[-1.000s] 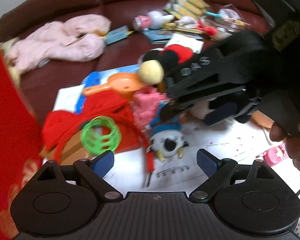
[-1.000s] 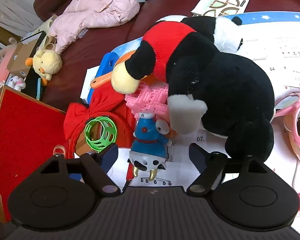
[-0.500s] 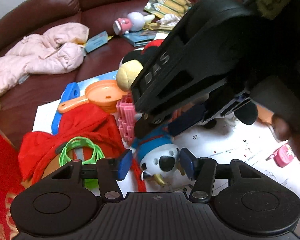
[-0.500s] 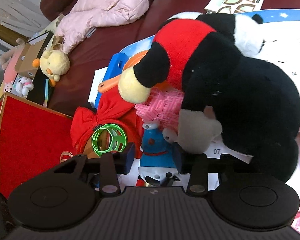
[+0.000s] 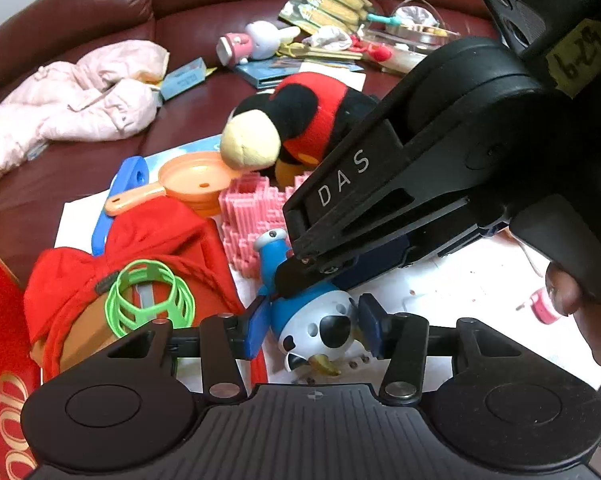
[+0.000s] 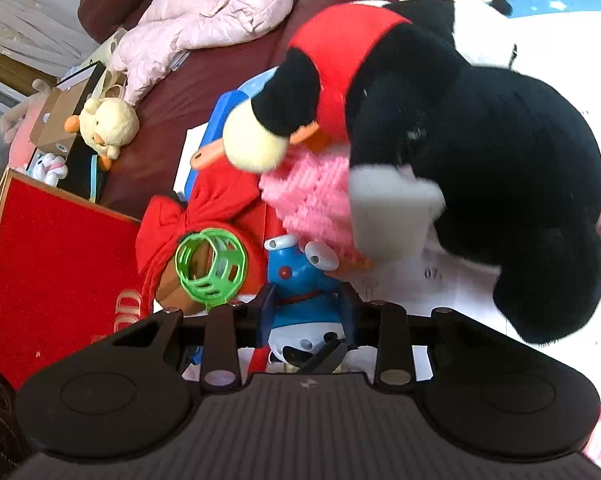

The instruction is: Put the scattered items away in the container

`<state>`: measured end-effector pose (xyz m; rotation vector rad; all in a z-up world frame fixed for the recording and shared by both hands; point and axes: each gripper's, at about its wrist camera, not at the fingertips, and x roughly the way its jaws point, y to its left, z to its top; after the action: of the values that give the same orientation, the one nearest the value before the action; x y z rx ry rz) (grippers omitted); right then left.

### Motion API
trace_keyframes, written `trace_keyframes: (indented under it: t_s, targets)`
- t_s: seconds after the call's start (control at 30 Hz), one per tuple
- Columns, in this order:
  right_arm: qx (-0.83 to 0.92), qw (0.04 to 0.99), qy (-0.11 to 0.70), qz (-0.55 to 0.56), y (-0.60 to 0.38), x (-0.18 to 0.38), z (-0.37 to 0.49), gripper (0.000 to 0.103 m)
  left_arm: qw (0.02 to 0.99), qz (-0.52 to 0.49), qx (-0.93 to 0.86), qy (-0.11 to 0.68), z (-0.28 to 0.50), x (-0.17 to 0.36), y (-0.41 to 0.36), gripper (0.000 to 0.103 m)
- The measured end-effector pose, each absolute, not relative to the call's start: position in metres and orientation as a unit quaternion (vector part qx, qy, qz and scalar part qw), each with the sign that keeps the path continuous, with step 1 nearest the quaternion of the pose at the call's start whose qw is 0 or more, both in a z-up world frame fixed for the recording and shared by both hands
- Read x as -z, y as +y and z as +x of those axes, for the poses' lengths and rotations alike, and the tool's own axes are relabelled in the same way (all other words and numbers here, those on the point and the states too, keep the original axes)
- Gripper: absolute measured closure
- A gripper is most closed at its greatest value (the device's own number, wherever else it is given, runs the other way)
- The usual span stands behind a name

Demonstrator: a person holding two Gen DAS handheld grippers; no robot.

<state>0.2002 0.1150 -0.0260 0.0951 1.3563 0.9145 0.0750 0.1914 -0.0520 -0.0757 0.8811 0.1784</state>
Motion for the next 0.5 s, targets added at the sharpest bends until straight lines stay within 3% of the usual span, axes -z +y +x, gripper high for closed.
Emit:
trace_keyframes:
  t_s: [0.5]
  targets:
    - [-0.406, 0.641, 0.648, 0.064, 0.063, 0.028, 0.159, 0.063, 0.897, -0.056, -0.052, 0.435, 0.017, 0.053, 0.158, 0.052]
